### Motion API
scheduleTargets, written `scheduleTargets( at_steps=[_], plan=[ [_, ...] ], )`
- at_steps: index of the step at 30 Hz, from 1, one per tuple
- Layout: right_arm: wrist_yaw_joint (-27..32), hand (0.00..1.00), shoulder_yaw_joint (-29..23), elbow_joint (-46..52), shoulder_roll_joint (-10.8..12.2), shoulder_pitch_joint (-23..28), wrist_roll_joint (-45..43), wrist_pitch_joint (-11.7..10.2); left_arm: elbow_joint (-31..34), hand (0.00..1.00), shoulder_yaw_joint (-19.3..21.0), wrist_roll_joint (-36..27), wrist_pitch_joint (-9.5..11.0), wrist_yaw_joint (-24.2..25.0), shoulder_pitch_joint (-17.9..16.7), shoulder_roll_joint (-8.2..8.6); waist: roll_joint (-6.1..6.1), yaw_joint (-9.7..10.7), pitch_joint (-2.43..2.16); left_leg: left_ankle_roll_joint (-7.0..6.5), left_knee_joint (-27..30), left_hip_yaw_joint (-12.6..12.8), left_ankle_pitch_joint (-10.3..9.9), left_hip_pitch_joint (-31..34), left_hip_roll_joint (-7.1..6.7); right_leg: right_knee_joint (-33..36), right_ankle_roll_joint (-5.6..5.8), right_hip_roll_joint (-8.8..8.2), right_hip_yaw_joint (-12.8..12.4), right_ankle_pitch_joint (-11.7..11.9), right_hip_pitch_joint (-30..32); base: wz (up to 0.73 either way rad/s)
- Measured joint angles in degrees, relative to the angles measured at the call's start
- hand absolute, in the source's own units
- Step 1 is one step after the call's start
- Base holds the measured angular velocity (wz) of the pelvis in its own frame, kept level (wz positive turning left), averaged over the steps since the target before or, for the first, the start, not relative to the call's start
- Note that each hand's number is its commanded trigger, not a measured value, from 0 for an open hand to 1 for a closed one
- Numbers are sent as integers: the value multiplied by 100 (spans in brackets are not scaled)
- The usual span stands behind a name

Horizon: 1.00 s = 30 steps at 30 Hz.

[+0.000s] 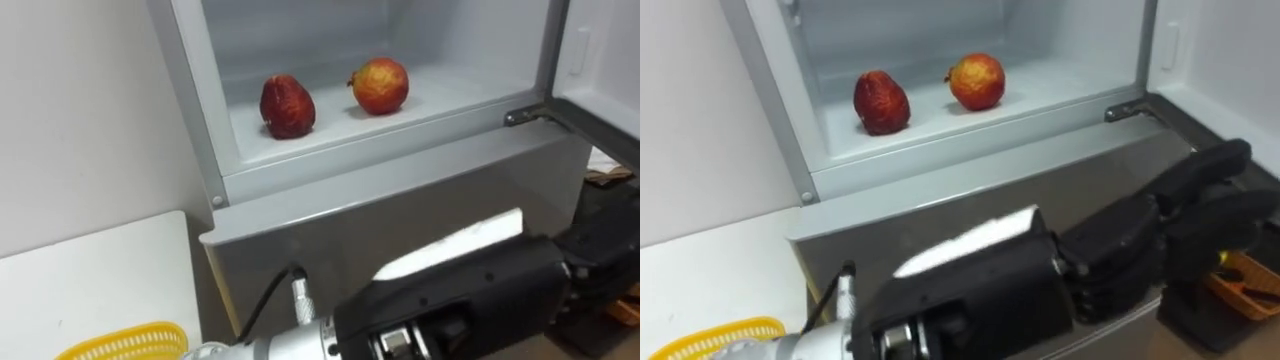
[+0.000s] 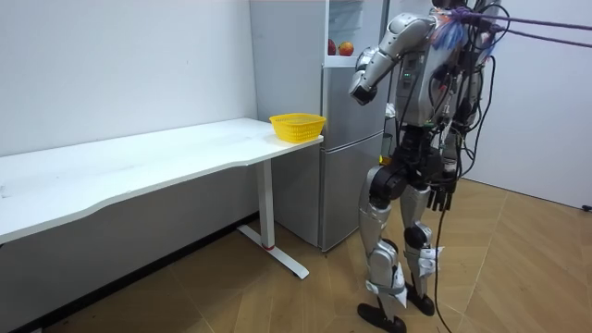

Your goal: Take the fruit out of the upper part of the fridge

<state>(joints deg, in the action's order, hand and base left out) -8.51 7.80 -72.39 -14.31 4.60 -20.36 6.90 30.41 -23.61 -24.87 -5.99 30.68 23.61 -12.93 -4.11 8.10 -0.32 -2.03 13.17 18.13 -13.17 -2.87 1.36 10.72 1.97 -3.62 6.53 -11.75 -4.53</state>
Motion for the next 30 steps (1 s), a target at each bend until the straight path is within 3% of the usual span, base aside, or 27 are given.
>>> scheduleTargets(
  at_steps=[2, 7, 10, 16, 20, 21, 25, 28, 30],
  plan=[
    [57, 0, -20, -66, 2, 11, 1, -45, 172, 0, 351, 281, 32, -91, -144, -40, 0, -88, 0, 0, -2, -4, 0, -65, -1, -13, 0, -8, 37, -1, -58, -4],
    [164, 0, -244, -239, 98, 150, 14, -227, 730, 0, 1384, 1150, 428, -549, -547, -117, 20, -376, 3, 17, -66, -99, 10, -90, -14, -24, -3, -13, 147, -18, -78, 9],
    [168, 0, -242, -392, 167, 173, -1, -264, 791, 0, 1757, 1517, 661, -908, -834, -130, 70, -541, 17, 16, -61, -137, 11, -121, -18, -16, -1, -16, 189, -19, -149, 8],
    [298, 0, -289, -355, 235, 231, -136, -334, 829, 0, 2443, 2234, 857, -1714, -1241, -22, 186, -722, 18, 16, -57, -304, 12, -79, -36, -20, -3, -20, 331, -18, -177, 11],
    [452, 0, -430, -374, 250, 288, -68, -378, 816, 0, 3026, 2368, 1061, -2459, -1612, -57, 159, -844, 7, 22, -68, -378, 14, -193, -37, -33, -3, -20, 462, -18, -317, 6],
    [487, 0, -473, -369, 261, 330, -33, -376, 779, 0, 3218, 2399, 1158, -2698, -1872, -52, 146, -907, 6, 24, -77, -431, 14, -195, -42, -31, -2, -21, 536, -19, -353, -5],
    [462, 0, -852, -234, 304, 410, -189, -371, 326, 0, 4186, 2395, 1165, -3408, -2873, 71, 101, -1135, -1, 38, -72, -469, 15, -187, -34, -23, -4, -21, 662, -19, -317, 2],
    [470, 0, -916, -36, 304, 560, -142, -313, -252, 0, 4597, 2336, 1042, -4024, -3452, 121, 95, -1170, 5, 35, -71, -608, 12, -171, -62, -23, -1, -35, 785, -21, -350, 15],
    [472, 0, -915, -30, 292, 574, -117, -269, -745, 0, 4686, 2237, 1012, -4406, -3650, 122, 91, -1209, 7, 34, -95, -655, 13, -177, -77, -24, -1, -38, 782, -21, -362, 9]
  ],
)
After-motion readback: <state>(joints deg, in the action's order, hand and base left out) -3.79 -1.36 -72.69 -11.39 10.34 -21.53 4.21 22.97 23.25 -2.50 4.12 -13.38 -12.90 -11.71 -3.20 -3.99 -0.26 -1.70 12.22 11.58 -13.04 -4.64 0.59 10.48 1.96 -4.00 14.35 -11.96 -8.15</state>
